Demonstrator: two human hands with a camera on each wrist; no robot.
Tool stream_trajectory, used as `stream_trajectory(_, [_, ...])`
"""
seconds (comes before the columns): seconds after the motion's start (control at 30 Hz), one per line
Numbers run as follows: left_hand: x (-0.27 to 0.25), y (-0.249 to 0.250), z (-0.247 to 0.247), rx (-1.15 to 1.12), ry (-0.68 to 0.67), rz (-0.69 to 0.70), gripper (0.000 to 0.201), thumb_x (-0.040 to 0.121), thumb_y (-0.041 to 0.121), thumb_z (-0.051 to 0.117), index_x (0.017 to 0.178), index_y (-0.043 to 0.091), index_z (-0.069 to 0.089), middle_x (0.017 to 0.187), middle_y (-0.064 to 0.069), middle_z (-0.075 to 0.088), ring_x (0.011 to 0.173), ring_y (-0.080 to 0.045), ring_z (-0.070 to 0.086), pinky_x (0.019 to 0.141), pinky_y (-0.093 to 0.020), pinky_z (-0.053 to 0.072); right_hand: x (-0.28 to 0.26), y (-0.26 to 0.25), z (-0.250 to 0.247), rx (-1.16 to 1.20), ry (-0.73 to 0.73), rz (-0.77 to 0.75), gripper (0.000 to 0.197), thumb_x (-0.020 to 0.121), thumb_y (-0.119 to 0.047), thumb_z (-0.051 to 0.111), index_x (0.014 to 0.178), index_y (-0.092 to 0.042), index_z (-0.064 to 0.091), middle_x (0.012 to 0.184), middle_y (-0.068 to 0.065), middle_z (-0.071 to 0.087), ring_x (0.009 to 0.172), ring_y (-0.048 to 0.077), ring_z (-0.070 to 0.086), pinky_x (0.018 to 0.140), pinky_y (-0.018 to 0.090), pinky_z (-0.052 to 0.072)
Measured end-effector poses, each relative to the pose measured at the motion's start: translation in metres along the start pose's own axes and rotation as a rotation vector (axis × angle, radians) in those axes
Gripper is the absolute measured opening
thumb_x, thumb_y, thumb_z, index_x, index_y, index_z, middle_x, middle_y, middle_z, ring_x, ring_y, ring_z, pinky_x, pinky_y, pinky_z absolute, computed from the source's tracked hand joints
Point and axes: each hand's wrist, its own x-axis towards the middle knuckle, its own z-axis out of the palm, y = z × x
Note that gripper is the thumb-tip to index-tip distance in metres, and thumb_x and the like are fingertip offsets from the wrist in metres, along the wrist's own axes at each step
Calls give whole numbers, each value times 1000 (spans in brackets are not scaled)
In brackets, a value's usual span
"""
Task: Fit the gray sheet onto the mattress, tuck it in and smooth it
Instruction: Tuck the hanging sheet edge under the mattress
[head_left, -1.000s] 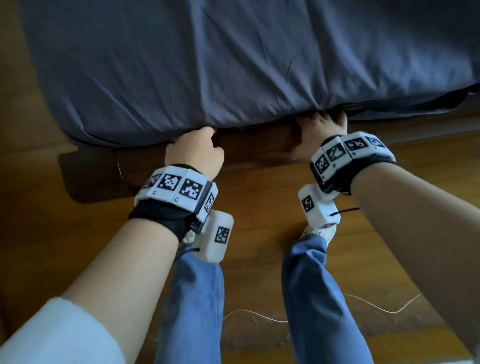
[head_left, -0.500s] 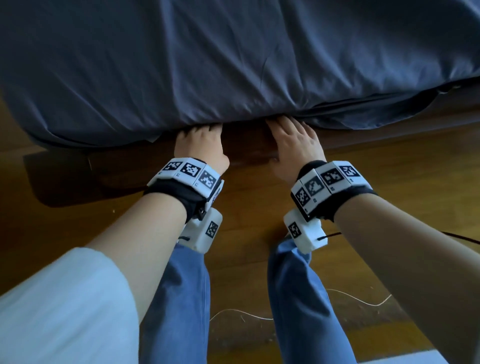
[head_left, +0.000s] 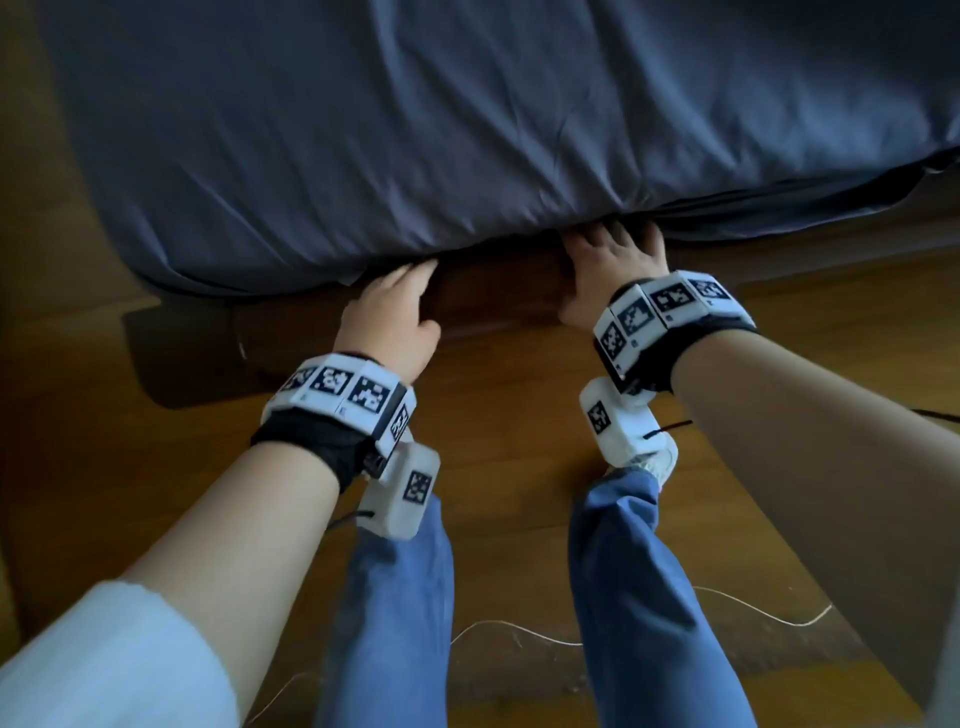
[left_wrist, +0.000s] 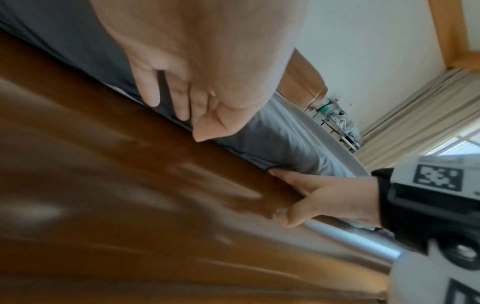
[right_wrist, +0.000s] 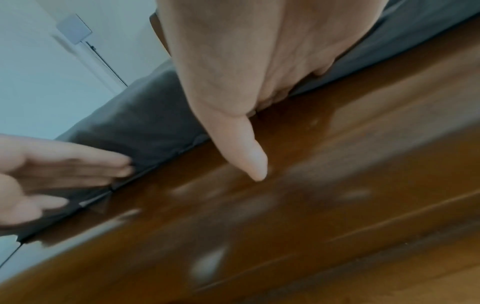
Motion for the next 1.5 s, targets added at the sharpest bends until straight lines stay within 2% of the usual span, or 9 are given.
stream_trajectory(0.13, [-21, -41, -6, 51, 145, -94, 64, 85, 7, 53, 144, 16, 30, 152, -3, 29, 137, -26, 31, 109, -41, 30, -1, -14, 7, 88, -8, 99, 87, 78, -37, 64, 148, -18, 15, 156, 5, 17, 146, 22, 8, 118, 48, 0])
stream_trajectory(0.3, [-12, -59, -7, 116, 97, -54, 69, 82, 8, 54, 145, 18, 28, 150, -5, 30, 136, -26, 32, 108, -40, 31, 2, -20, 6, 105, -23, 157, 90, 79, -39, 65, 149, -17, 13, 158, 6, 12, 147, 22, 4, 118, 48, 1])
stream_trajectory(0.57, [7, -48, -4, 315, 105, -151, 60, 80, 15, 57, 137, 21, 40, 136, -8, 43, 128, -28, 37, 104, -42, 27, 2, -22, 8, 51, -21, 162, 96, 77, -46, 66, 150, -20, 10, 158, 6, 11, 147, 21, 3, 118, 49, -1])
stream_trajectory(0.73, [4, -36, -7, 280, -9, -225, 66, 84, 17, 52, 144, 26, 28, 142, -7, 32, 133, -29, 26, 106, -45, 25, 1, -20, -4, 80, -66, 141, 86, 80, -39, 63, 149, -19, 16, 157, 6, 17, 146, 23, 9, 118, 49, 1])
stream_trajectory(0.87, [-5, -31, 2, 219, 26, -244, 70, 83, 18, 57, 146, 24, 26, 147, -5, 24, 135, -29, 26, 106, -46, 28, -2, -8, -9, 80, -66, 57, 80, 81, -36, 61, 148, -23, 19, 156, 4, 21, 146, 22, 13, 118, 49, 1])
stream_trajectory(1.0, [2, -27, 4, 211, 84, -297, 68, 79, 15, 57, 142, 21, 34, 143, -9, 33, 131, -32, 30, 105, -47, 29, -17, 14, -6, 189, -14, -20, 82, 82, -35, 61, 149, -26, 14, 157, -1, 16, 146, 17, 12, 118, 44, 1])
stream_trajectory(1.17, [9, -15, -4, 207, 20, -386, 67, 74, 40, 66, 134, 19, 44, 144, -10, 35, 134, -32, 27, 106, -47, 24, -36, 42, 6, 253, 14, -38, 82, 82, -39, 63, 148, -29, 17, 158, -4, 13, 146, 16, 11, 117, 40, 3])
stream_trajectory(1.37, [7, 4, -12, 42, -59, -463, 100, 67, 67, 64, 145, 17, 27, 156, -5, 17, 144, -29, 13, 114, -51, 15, -44, 55, 5, 304, 63, -17, 78, 81, -38, 64, 147, -28, 23, 157, -2, 16, 145, 18, 15, 118, 40, 5])
stream_trajectory(1.5, [-5, 53, 11, 9, 16, -281, 93, 69, 63, 64, 144, 24, 26, 154, 0, 21, 141, -27, 19, 111, -49, 19, -56, 86, 1, 285, 72, 62, 79, 81, -33, 65, 147, -27, 22, 157, -2, 14, 145, 19, 12, 117, 40, 9])
